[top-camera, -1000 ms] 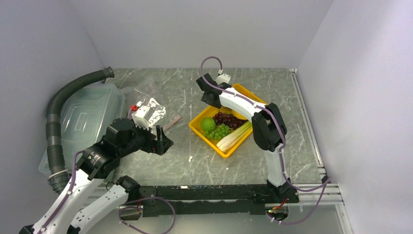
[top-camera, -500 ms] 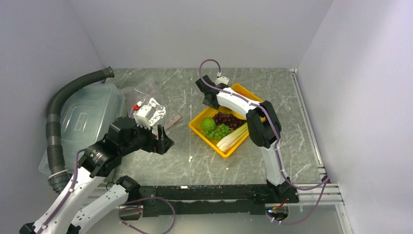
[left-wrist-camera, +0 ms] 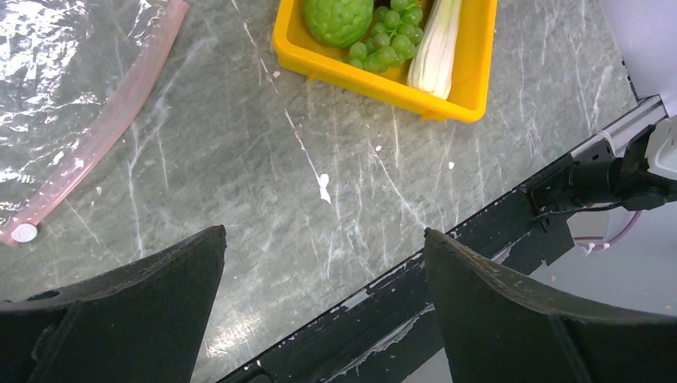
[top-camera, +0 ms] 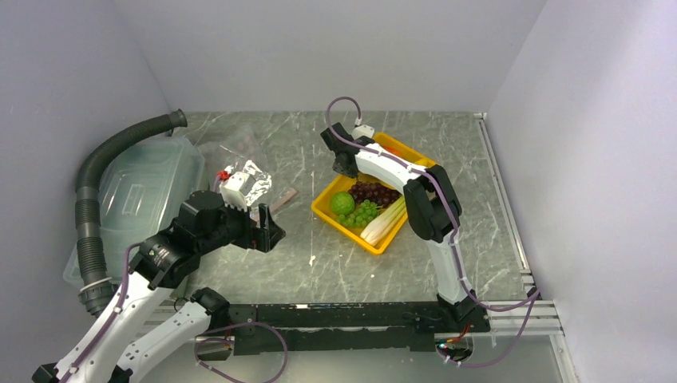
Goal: Place the food in the zip-top bag and seal the zipper
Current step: Adjust the bin at the center of the board.
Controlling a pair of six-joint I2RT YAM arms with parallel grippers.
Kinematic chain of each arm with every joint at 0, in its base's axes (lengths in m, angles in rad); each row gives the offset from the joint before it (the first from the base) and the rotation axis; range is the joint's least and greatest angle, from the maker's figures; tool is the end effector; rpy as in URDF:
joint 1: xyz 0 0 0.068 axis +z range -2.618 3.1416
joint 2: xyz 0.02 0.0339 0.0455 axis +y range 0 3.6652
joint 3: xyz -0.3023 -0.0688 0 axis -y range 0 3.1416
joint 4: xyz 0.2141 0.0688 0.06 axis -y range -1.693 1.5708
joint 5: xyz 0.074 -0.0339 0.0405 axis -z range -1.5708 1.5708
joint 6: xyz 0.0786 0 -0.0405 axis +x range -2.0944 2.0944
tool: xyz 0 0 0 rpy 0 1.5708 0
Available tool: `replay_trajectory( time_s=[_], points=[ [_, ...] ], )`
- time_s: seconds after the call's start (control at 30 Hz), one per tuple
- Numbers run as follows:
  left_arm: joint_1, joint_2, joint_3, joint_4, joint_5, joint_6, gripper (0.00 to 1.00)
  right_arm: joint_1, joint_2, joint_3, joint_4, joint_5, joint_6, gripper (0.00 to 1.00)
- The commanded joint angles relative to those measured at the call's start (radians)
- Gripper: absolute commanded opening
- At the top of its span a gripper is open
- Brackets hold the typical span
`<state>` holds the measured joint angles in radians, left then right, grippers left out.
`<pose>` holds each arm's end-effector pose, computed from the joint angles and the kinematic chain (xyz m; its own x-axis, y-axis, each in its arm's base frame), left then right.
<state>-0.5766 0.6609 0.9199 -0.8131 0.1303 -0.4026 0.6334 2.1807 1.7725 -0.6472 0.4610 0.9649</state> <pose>0.0801 -0.0642 0.3319 -0.6539 -0.0382 -0.7556 0.4097 0.8217 -0.3961 0.4113 0.2587 0.2057 -0.6899 0.4068 -0.5988 0.3752 0.9083 0.1847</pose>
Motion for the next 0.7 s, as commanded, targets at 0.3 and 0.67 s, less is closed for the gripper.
replay_trajectory(
  time_s=[0.3, 0.67],
  points=[
    [-0.003, 0.007, 0.004, 0.023, -0.036, 0.001, 0.99, 0.01, -0.123, -0.109, 0.09, -0.056, -0.113, 0.0],
    [-0.003, 0.017, 0.0, 0.02, -0.054, -0.015, 0.99, 0.027, -0.238, -0.25, 0.137, -0.149, -0.29, 0.0]
  ],
)
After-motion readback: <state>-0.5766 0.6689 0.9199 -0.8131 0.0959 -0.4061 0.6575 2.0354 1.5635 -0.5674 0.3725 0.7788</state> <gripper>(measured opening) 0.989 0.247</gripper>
